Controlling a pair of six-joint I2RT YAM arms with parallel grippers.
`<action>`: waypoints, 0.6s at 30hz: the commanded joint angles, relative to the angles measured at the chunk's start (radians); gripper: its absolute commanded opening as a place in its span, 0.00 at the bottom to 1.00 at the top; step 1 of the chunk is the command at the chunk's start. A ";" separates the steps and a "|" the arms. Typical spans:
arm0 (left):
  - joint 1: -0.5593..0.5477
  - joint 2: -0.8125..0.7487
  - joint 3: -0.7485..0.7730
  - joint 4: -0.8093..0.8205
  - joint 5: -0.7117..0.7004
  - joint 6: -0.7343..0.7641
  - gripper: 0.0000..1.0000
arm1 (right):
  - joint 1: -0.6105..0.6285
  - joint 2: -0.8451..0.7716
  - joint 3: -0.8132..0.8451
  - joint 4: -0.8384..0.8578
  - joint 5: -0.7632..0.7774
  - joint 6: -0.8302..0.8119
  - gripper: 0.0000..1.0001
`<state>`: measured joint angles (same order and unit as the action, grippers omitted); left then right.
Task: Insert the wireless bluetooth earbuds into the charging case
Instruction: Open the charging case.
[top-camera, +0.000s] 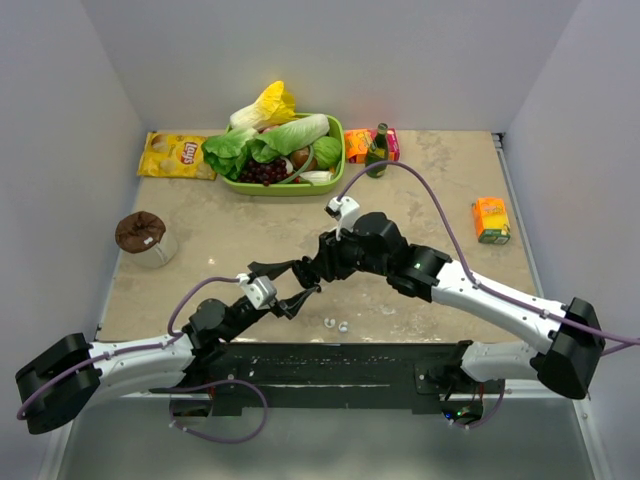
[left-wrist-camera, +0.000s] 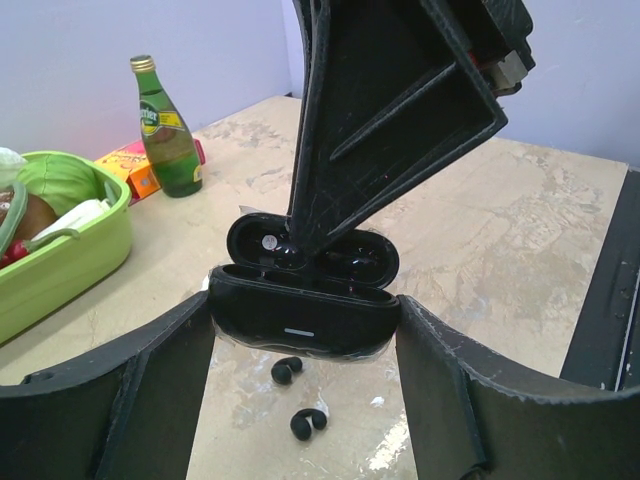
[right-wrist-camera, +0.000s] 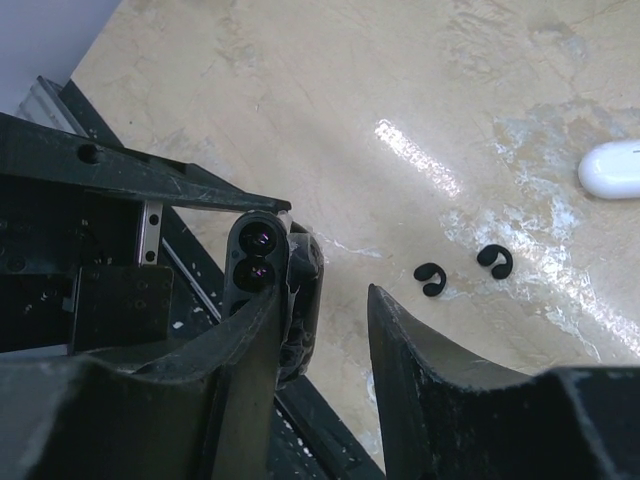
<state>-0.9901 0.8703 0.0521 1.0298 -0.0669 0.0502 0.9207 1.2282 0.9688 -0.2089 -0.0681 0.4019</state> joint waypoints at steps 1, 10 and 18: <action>-0.007 -0.005 -0.008 0.079 -0.010 0.027 0.00 | -0.003 0.016 -0.004 0.029 -0.022 -0.009 0.42; -0.007 -0.002 -0.009 0.082 -0.016 0.020 0.00 | -0.003 0.014 -0.008 0.028 -0.027 -0.011 0.31; -0.007 0.022 0.002 0.056 -0.053 -0.029 0.02 | -0.002 -0.007 0.010 0.016 -0.024 -0.058 0.00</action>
<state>-0.9909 0.8799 0.0517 1.0317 -0.0864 0.0463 0.9226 1.2499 0.9619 -0.1951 -0.0959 0.4004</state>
